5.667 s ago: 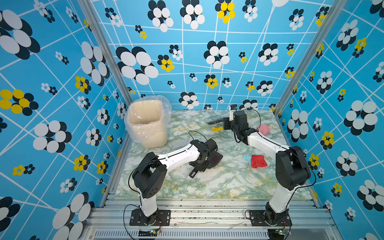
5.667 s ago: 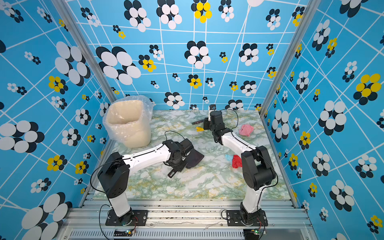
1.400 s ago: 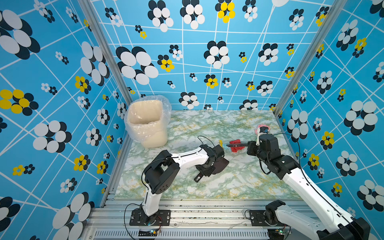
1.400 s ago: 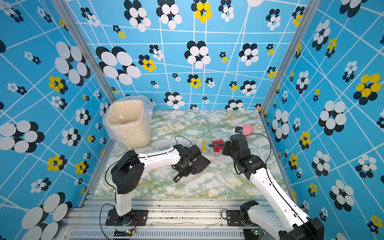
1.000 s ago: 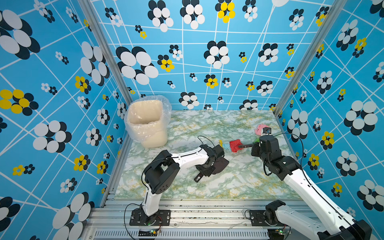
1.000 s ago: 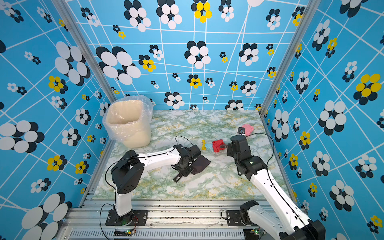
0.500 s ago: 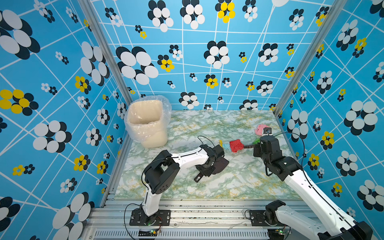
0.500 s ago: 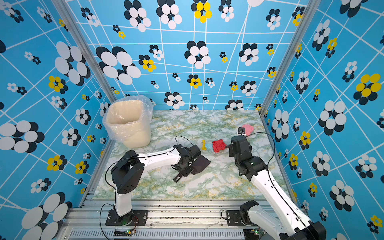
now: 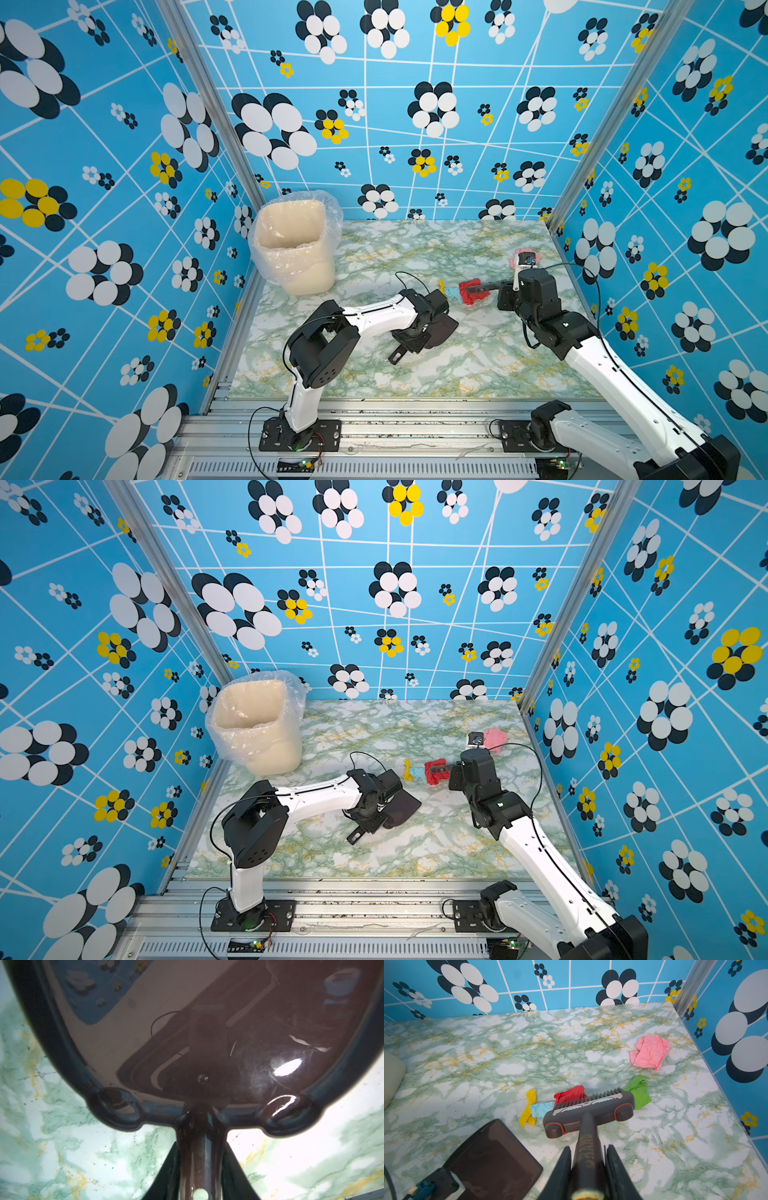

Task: Sweep away the paper scraps from the table

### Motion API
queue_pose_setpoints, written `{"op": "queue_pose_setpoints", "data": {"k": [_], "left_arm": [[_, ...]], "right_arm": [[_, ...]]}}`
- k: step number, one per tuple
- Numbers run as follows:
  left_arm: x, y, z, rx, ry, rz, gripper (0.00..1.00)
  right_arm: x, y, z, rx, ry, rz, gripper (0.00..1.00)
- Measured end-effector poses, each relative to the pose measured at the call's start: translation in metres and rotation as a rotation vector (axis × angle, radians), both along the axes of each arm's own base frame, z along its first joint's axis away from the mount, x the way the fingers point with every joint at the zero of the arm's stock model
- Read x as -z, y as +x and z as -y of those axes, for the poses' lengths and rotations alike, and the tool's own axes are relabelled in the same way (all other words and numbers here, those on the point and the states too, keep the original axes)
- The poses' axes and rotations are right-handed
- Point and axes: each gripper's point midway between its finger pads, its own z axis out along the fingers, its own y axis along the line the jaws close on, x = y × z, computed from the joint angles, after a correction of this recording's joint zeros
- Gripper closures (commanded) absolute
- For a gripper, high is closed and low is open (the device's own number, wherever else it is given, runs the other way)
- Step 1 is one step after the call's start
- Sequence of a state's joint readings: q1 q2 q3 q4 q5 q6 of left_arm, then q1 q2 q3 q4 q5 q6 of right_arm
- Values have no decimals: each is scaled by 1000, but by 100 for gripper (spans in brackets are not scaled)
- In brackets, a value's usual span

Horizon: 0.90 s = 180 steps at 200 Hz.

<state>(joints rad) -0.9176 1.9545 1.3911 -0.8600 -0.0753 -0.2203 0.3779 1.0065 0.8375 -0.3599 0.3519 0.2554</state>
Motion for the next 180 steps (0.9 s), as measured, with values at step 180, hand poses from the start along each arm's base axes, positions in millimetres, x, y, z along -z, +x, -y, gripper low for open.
{"op": "queue_pose_setpoints", "data": {"k": [180], "left_arm": [[0, 0, 0, 0, -1, 1, 100]], "right_arm": [[0, -1, 26, 78, -159, 8, 100]]}}
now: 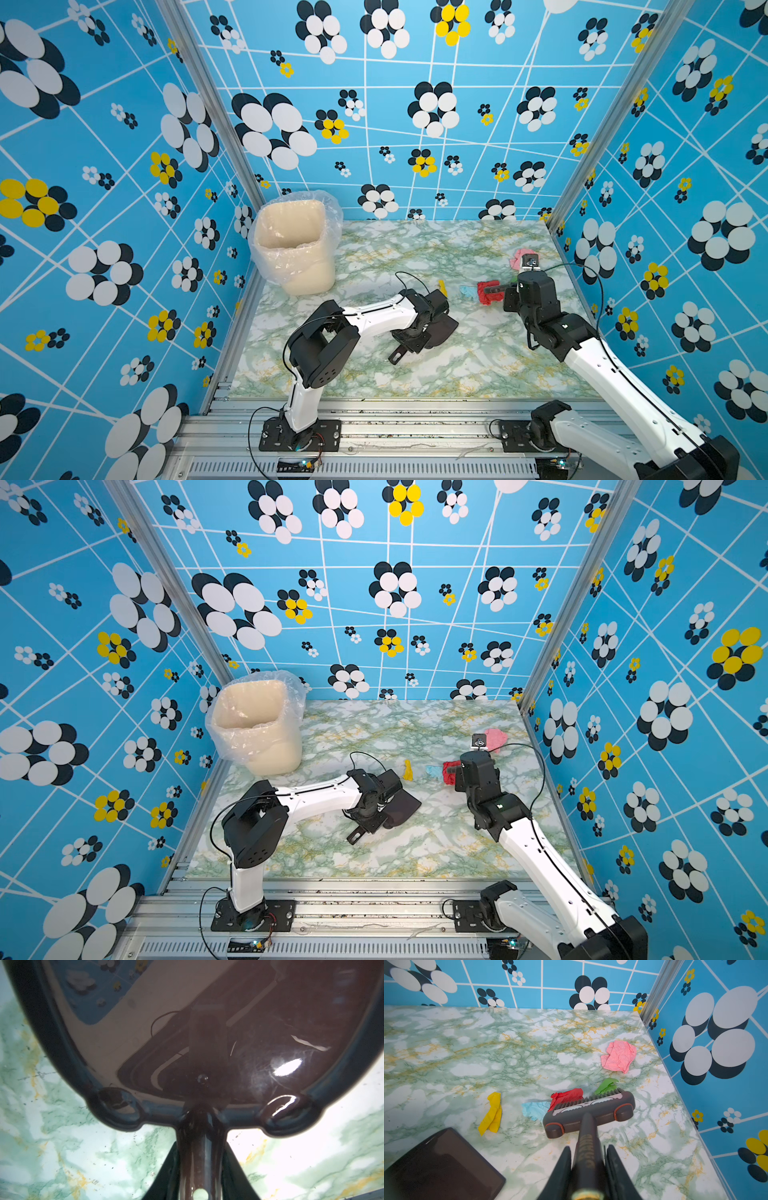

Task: Sweep away the paper scraps from the table

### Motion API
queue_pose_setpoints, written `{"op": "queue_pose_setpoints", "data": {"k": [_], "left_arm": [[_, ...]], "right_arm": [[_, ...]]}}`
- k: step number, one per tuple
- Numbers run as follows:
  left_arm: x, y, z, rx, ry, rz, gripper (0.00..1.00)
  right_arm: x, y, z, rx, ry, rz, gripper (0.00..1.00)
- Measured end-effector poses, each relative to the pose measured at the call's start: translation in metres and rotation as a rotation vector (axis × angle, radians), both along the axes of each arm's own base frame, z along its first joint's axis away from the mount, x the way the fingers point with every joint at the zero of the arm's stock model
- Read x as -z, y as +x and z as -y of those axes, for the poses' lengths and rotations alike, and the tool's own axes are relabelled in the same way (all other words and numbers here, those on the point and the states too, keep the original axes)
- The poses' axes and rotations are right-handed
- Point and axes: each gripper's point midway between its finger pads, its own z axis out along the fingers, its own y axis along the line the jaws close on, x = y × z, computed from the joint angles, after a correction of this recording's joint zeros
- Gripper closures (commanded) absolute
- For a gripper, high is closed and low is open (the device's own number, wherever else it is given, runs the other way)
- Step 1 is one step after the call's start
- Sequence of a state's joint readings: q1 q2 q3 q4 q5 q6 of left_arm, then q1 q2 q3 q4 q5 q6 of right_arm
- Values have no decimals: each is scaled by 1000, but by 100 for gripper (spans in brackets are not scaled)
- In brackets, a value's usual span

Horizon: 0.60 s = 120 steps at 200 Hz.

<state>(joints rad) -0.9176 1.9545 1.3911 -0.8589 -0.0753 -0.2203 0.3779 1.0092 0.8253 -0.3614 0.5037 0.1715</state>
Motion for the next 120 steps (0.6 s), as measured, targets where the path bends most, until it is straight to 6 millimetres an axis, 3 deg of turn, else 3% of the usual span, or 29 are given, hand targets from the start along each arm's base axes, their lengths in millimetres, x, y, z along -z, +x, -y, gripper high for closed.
{"op": "queue_pose_setpoints", "data": {"k": [40, 120], "left_arm": [[0, 1, 2, 0, -6, 5, 100], [1, 1, 2, 0, -6, 5, 100]], "right_arm": [[20, 5, -19, -82, 36, -72, 100], [18, -4, -77, -350, 247, -123, 100]]}}
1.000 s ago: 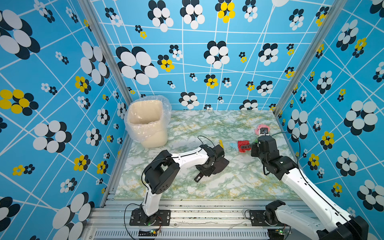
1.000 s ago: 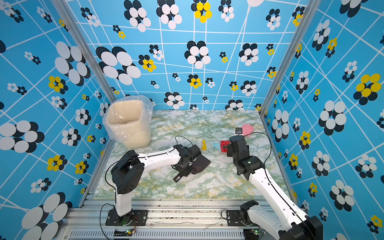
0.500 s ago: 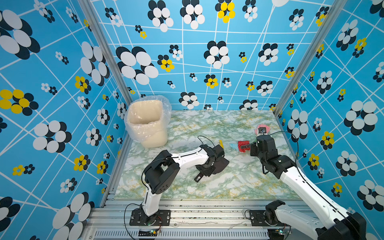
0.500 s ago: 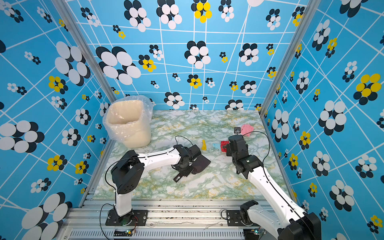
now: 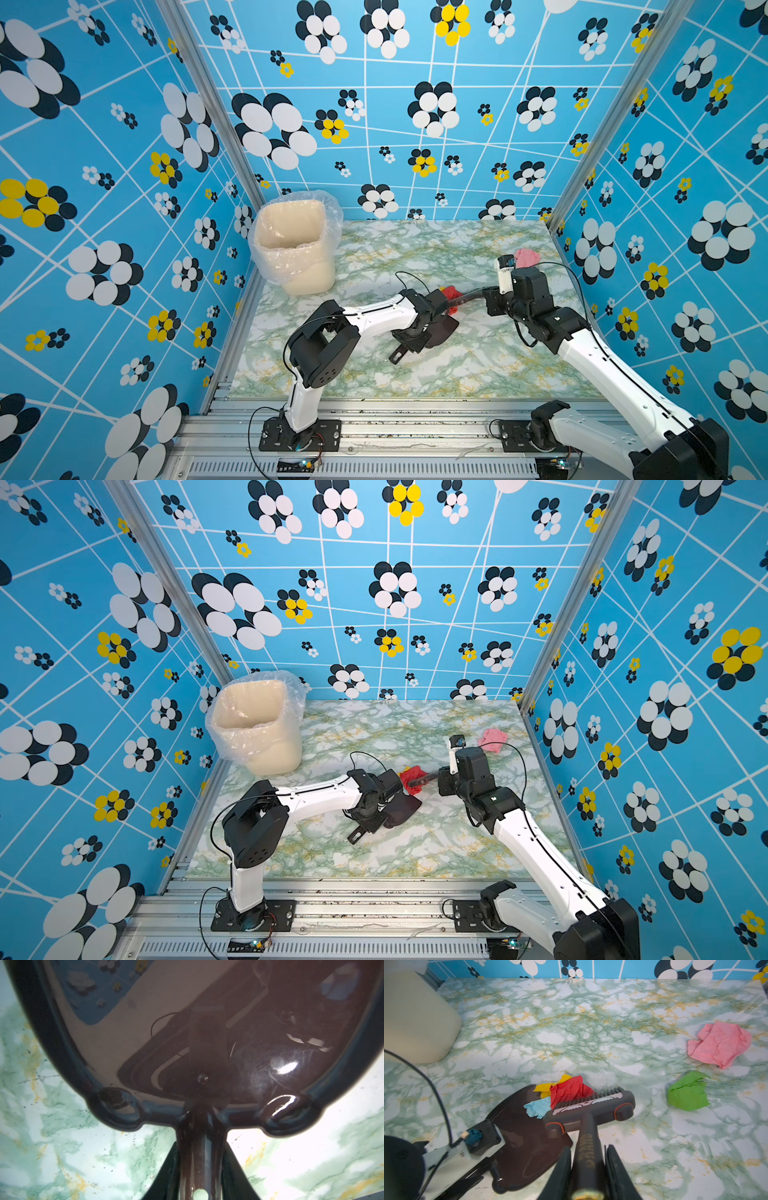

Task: Sweep away the paper scraps from the table
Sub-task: 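Brush the red, yellow and light-blue scraps onto the dustpan with the right gripper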

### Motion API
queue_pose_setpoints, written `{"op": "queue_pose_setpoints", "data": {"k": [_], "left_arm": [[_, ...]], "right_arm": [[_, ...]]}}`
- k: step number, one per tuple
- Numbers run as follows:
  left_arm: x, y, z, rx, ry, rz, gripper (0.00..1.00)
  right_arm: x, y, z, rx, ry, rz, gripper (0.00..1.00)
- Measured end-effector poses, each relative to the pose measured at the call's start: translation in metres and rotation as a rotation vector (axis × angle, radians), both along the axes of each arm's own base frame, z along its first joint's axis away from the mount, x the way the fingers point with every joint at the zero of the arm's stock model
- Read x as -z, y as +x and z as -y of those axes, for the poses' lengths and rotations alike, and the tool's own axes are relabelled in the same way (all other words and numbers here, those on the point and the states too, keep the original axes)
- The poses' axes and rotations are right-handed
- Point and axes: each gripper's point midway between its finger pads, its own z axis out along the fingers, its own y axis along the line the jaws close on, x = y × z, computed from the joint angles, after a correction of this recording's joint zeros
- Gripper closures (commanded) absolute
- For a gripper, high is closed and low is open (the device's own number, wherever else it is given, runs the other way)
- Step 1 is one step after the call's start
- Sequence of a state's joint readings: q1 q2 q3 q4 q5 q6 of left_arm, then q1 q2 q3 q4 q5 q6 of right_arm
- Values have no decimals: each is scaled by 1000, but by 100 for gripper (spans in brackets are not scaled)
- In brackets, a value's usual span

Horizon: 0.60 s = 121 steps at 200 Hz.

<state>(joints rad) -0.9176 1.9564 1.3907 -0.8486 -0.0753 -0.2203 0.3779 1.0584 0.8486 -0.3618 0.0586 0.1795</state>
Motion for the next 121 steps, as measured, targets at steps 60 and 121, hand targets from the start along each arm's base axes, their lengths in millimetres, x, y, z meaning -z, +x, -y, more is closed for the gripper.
{"op": "queue_pose_setpoints", "data": {"k": [60, 121], "left_arm": [[0, 0, 0, 0, 0, 0, 100], [0, 0, 0, 0, -1, 0, 100]], "right_arm": [[-39, 1, 8, 66, 67, 129, 100], [-37, 41, 17, 210, 73, 198, 100]]}}
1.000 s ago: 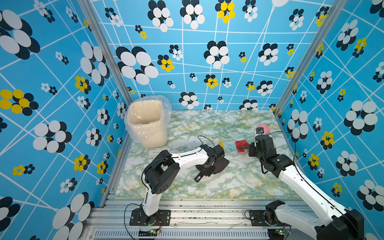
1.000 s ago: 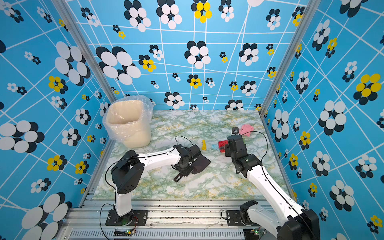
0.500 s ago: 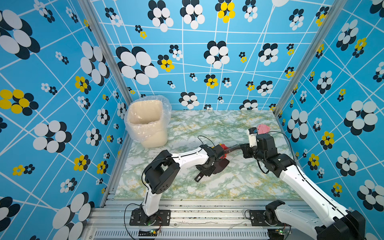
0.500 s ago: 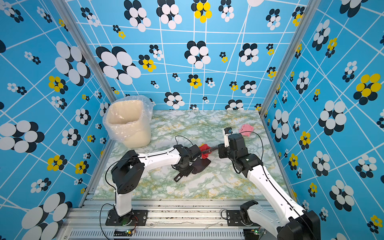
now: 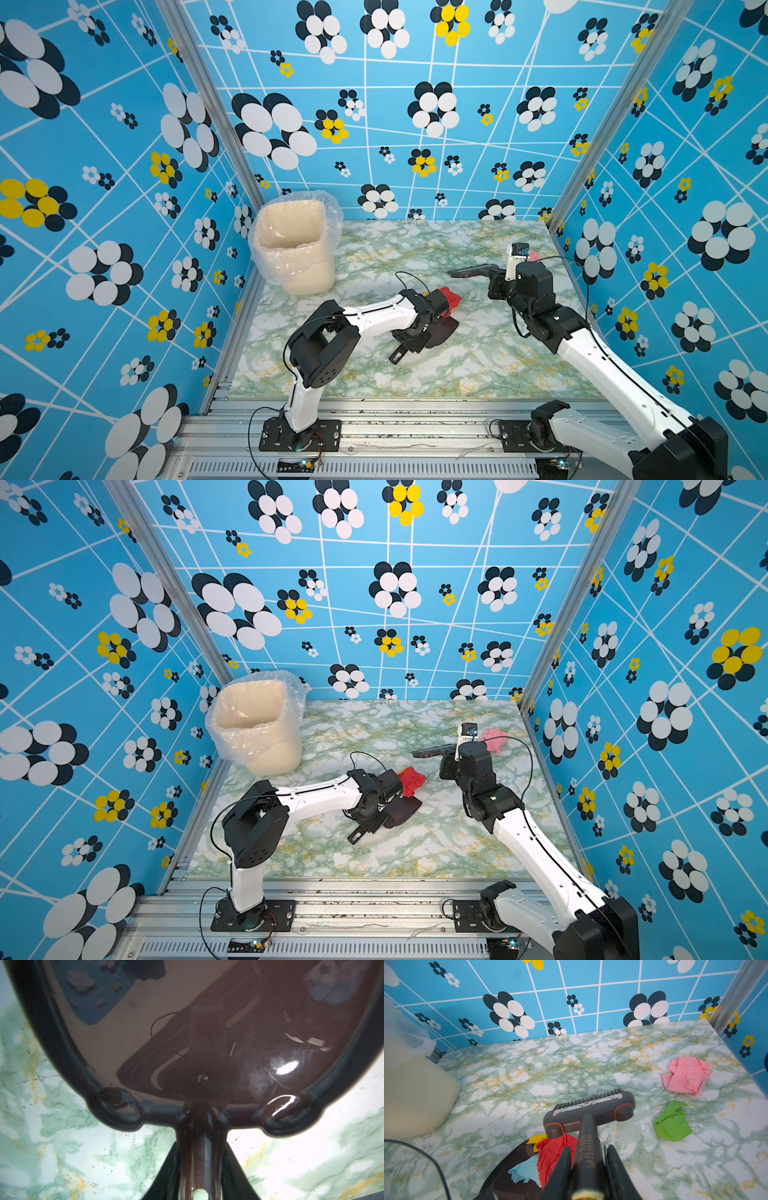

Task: Sweep away the paper scraps from the table
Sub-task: 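Brush the red, yellow and light-blue scraps onto the dustpan with the right gripper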

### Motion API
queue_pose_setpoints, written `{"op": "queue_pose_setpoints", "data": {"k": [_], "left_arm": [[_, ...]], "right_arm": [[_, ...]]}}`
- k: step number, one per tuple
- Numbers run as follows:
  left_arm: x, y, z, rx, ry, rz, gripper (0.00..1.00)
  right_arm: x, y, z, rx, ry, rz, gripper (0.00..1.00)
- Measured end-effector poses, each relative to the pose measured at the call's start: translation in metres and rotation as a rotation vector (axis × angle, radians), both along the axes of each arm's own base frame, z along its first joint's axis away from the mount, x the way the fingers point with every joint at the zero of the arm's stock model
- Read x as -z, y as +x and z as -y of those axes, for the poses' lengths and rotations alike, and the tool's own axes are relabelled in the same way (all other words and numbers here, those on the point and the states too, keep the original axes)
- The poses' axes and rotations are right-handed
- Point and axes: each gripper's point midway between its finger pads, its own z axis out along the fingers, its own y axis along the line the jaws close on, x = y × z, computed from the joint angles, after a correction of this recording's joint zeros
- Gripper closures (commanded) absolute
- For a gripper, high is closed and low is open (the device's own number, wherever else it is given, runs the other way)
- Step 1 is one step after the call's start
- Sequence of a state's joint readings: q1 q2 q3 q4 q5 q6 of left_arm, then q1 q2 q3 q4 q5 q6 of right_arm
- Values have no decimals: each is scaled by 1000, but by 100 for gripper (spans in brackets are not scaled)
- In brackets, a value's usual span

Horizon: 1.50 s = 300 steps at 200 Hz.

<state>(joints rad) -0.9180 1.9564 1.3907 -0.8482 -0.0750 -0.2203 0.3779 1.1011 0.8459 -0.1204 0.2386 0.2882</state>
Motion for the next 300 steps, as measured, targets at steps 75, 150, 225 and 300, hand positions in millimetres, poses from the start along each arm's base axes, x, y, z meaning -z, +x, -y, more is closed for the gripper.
{"op": "queue_pose_setpoints", "data": {"k": [75, 150, 225, 300], "left_arm": [[0, 1, 1, 0, -5, 4, 100], [0, 2, 2, -3, -10, 7, 100], [0, 2, 4, -3, -18, 8, 100], [0, 3, 6, -3, -27, 9, 100]], "right_arm": [[53, 19, -24, -52, 0, -127, 100], [48, -27, -60, -238, -13, -214, 100], [23, -38, -49, -180, 89, -188, 100], [4, -43, 14, 44, -32, -120, 100]]}}
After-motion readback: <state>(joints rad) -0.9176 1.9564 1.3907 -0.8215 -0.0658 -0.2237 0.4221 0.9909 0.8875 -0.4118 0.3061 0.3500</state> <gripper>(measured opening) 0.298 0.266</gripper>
